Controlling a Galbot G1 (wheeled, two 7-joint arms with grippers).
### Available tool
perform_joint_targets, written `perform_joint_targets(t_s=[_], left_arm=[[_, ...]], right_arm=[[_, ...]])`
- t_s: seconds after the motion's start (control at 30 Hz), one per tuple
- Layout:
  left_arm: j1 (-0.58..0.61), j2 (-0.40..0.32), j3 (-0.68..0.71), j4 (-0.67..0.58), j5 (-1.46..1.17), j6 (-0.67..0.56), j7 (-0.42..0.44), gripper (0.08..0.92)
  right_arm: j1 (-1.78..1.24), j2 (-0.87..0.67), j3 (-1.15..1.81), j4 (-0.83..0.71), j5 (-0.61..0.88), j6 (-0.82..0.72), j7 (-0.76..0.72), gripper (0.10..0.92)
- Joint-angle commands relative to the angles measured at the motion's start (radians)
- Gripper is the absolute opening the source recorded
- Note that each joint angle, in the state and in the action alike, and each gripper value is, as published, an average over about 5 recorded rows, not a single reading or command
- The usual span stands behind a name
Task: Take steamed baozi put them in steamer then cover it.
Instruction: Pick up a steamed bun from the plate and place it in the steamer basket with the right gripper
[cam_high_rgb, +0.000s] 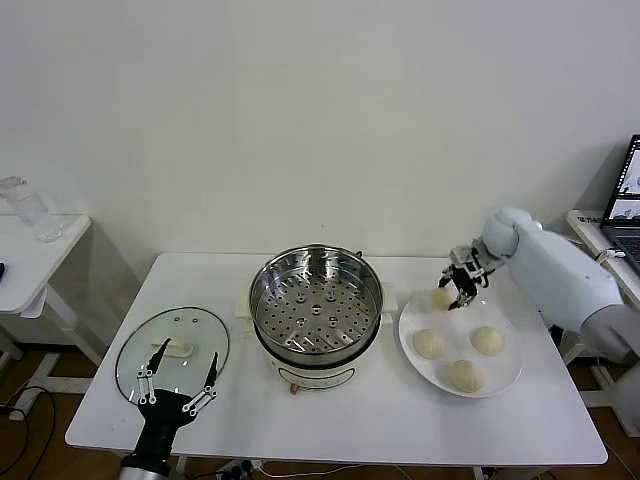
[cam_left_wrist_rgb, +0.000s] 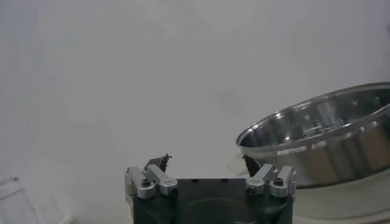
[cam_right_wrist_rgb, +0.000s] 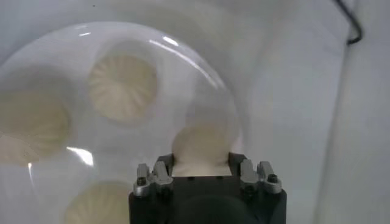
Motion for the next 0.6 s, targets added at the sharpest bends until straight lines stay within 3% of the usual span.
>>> perform_joint_targets(t_s=[0.03, 0.23, 0.6], left_arm=[[0.001, 0.001, 0.005, -0.003, 0.001, -0.001, 0.0, 0.823], [0.002, 0.001, 0.011, -0.011, 0.001, -0.002, 0.0, 0.823], [0.006, 0.0, 0.007, -0.012, 0.001, -0.006, -0.002, 0.823]], right_arm=[[0.297, -0.005, -0.17, 0.242, 0.15, 0.158, -0.038, 0.649], [0.406, 0.089, -0.237, 0.302, 0.189, 0.249, -0.05, 0.661], [0.322, 0.223, -0.281, 0.347, 0.093, 0.308, -0.047, 0.662]])
